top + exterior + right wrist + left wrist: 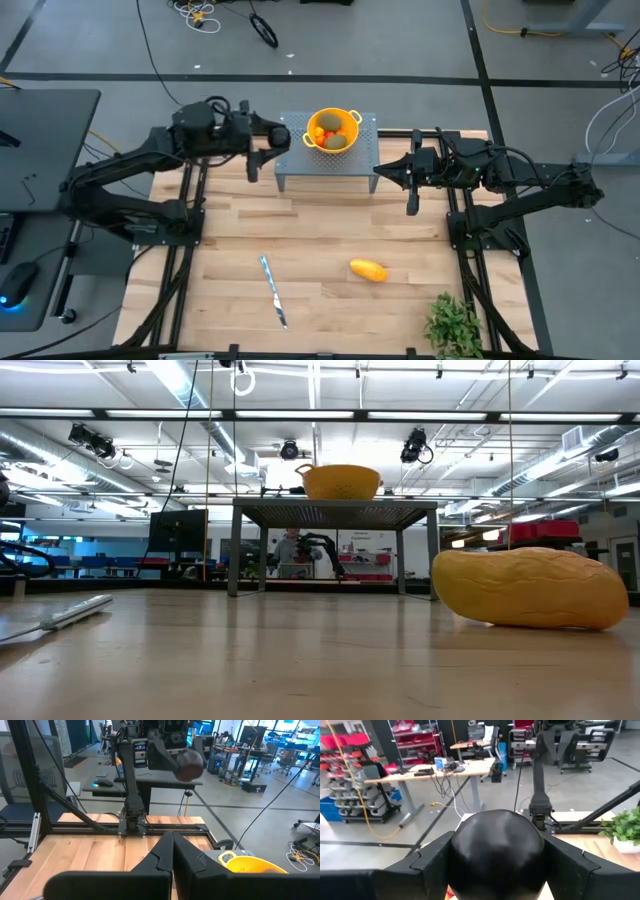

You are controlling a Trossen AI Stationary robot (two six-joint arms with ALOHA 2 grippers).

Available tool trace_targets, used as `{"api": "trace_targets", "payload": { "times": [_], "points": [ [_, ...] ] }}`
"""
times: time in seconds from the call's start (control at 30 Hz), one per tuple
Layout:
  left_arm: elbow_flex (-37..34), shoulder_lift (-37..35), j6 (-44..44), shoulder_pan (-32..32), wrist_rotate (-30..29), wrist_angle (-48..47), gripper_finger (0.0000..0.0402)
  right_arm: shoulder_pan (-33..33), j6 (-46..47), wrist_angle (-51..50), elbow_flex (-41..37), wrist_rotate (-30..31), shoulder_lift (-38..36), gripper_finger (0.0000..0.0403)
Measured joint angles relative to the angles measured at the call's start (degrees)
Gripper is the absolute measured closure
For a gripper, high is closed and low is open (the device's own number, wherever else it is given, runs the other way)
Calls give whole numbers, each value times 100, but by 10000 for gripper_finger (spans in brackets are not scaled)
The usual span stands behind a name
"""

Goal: Pick & Place Fruit
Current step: Put the plum into the yellow colander bowl on the shelf

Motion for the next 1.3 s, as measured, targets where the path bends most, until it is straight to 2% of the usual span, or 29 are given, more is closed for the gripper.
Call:
{"api": "trace_targets", "payload": {
  "times": [0.43, 0.77, 1.17, 1.3],
  "points": [
    [0, 181, -130, 0, 48, 128, 138, 0, -16, -7, 0, 1, 0, 400],
    [5, 251, 111, 172, -1, 361, 139, -1, -59, -4, 0, 117, 0, 400],
    [2, 359, 139, 950, 871, 665, 139, 0, 76, 17, 0, 160, 0, 400],
    [2, 364, 71, 1021, 924, 637, 141, 0, 85, 17, 0, 157, -2, 400]
  ]
}}
